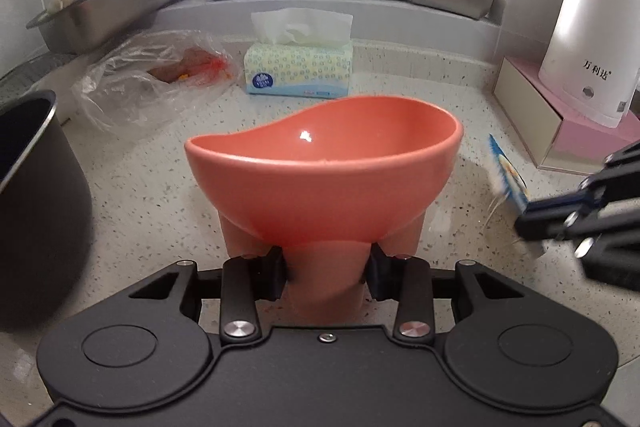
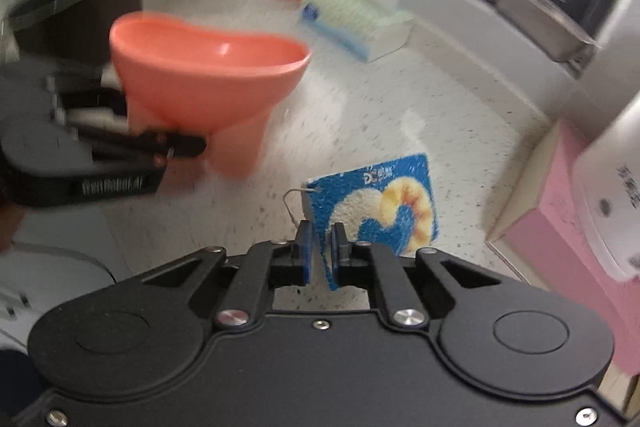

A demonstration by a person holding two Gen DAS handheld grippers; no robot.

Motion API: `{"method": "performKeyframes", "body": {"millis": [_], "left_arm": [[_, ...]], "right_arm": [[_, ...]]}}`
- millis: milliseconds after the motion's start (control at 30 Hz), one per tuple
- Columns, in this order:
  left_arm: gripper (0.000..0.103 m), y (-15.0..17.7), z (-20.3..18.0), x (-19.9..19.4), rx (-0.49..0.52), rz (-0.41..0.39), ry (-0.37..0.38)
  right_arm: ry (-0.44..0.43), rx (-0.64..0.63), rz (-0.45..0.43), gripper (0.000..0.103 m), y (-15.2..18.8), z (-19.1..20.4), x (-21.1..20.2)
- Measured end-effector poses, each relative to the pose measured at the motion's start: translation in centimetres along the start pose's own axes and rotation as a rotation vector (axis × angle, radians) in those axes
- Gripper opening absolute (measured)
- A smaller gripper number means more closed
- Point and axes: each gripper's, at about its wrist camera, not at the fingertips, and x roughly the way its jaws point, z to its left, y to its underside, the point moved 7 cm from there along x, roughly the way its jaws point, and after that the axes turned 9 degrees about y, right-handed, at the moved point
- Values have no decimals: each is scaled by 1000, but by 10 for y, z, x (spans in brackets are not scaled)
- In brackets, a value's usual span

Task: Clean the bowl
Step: 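Grasp the blue sponge edge with the right gripper while the left gripper holds the bowl, then lift the bowl with the left gripper while the right gripper brings the sponge over it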

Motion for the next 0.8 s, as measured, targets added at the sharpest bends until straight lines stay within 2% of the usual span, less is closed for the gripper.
{"method": "performKeyframes", "body": {"millis": [267, 433, 500, 667, 800], "left_arm": [[37, 2, 1, -15, 58, -4, -10], [37, 2, -2, -18, 121, -13, -13], [37, 2, -4, -17, 133, -18, -2], [37, -2, -11, -17, 184, -38, 9], [37, -2, -19, -15, 289, -48, -4]], "right_arm": [[-163, 349, -27, 8, -3, -39, -40], [-220, 436, -33, 8, -4, -48, -48], [-204, 413, -34, 8, -5, -47, -50], [-71, 202, -48, 8, -6, -32, -49], [-46, 76, -70, 8, -9, -20, -59]]}}
